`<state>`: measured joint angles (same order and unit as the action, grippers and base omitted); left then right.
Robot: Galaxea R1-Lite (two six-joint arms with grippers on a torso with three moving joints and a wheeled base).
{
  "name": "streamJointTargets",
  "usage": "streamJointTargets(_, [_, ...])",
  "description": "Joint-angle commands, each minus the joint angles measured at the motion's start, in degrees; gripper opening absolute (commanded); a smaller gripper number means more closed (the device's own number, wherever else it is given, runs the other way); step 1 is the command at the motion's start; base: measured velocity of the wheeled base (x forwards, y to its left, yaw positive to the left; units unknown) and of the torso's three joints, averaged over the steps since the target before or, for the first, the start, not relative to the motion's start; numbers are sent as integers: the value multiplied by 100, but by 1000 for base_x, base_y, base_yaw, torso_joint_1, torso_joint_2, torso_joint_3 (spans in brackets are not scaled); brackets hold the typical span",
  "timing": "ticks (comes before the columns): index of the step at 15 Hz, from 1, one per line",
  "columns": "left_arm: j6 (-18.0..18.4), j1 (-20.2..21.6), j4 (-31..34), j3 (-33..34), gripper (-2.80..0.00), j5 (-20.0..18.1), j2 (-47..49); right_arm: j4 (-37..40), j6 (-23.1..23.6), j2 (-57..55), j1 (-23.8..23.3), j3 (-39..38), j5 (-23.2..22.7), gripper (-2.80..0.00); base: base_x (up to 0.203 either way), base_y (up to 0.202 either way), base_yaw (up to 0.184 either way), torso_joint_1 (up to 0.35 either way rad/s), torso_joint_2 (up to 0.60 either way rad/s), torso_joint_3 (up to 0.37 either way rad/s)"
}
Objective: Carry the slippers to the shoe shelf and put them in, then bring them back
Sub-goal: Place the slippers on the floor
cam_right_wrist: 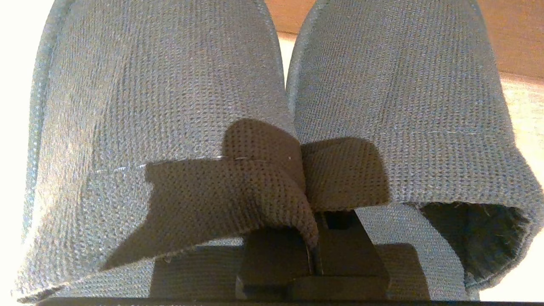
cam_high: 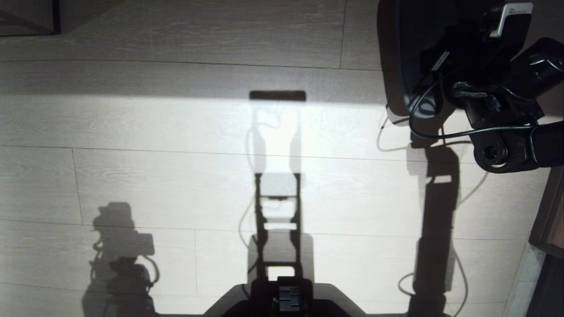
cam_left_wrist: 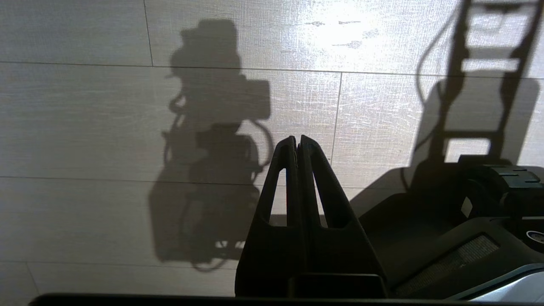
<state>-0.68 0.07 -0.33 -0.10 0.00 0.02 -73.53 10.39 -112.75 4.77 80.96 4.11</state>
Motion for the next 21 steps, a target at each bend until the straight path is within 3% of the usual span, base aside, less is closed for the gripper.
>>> streamJointTargets(1, [-2, 1, -2, 1, -280, 0, -2, -38, 16, -134, -2, 25, 2, -280, 0, 0, 0, 0, 0, 0])
streamJointTargets(9, [-2, 1, -2, 1, -280, 0, -2, -21, 25, -415, 7, 333, 37, -280, 0, 0, 0, 0, 0, 0])
streamJointTargets(10, [-2, 1, -2, 1, -280, 0, -2, 6, 25, -415, 7, 333, 37, -210, 0, 0, 0, 0, 0, 0])
streamJointTargets(11, [-2, 1, -2, 1, -280, 0, -2, 7, 25, -414, 7, 334, 39, 0, 0, 0, 0, 0, 0, 0])
streamJointTargets(21, [-2, 1, -2, 1, -280, 0, 6, 320, -19, -206, 7, 293, 37, 0, 0, 0, 0, 0, 0, 0])
